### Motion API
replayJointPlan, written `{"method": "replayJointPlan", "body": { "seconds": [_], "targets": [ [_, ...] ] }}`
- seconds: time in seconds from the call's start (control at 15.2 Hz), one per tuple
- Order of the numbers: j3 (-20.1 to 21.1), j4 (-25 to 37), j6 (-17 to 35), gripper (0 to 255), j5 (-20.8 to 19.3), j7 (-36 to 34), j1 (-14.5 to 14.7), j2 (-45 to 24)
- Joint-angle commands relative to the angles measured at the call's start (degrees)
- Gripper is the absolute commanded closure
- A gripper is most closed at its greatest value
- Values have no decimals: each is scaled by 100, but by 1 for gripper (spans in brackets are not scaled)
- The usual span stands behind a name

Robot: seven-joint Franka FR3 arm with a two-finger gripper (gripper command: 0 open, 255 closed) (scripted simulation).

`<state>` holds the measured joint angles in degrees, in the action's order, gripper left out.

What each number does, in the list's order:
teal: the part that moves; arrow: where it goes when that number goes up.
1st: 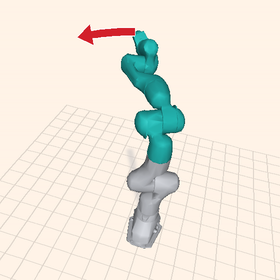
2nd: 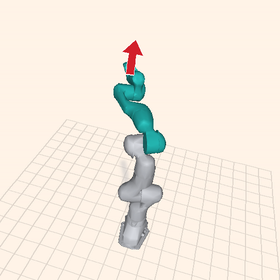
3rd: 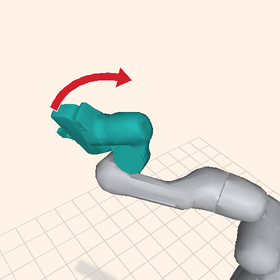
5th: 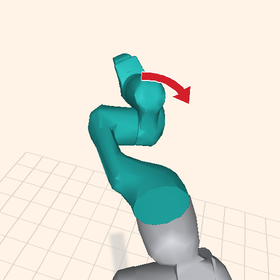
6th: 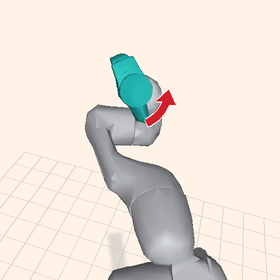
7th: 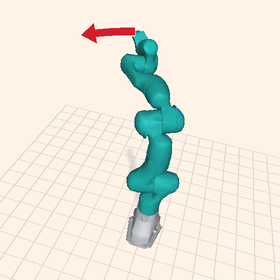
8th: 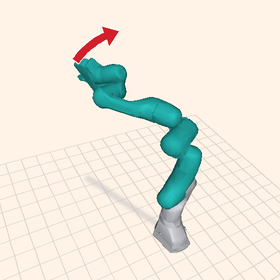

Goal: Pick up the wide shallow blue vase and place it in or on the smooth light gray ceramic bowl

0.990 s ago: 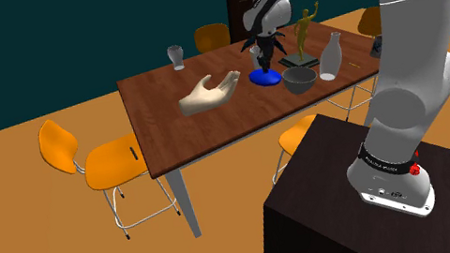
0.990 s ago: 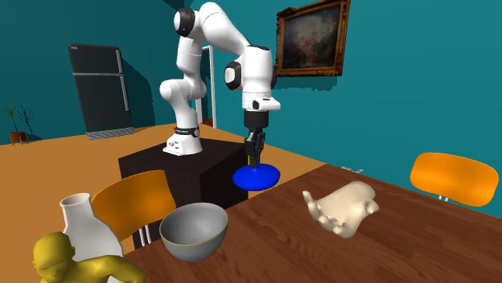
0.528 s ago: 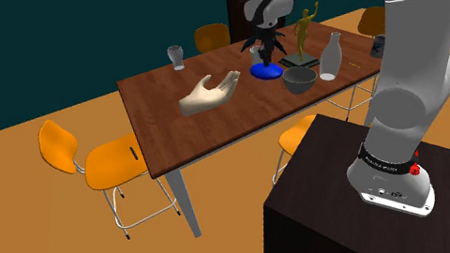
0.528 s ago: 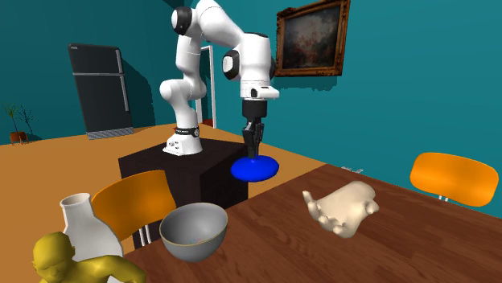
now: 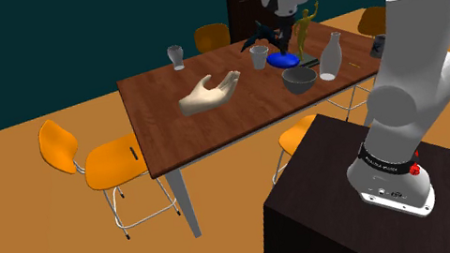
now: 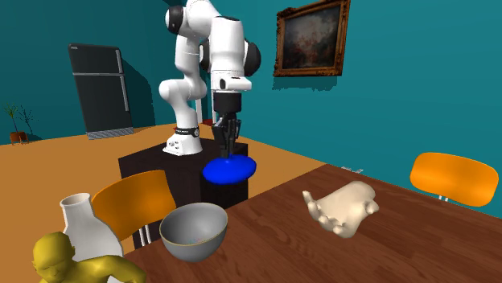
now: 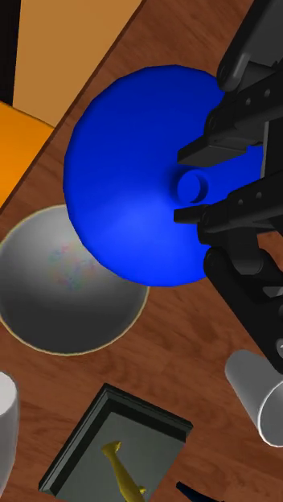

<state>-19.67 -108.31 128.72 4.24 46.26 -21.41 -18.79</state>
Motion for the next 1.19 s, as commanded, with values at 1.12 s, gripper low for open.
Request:
{"method": "replayJointPlan", "body": {
  "seconds": [1.12],
  "targets": [
    [-125, 776, 49, 255, 487, 1269, -965, -860]
  ]
}}
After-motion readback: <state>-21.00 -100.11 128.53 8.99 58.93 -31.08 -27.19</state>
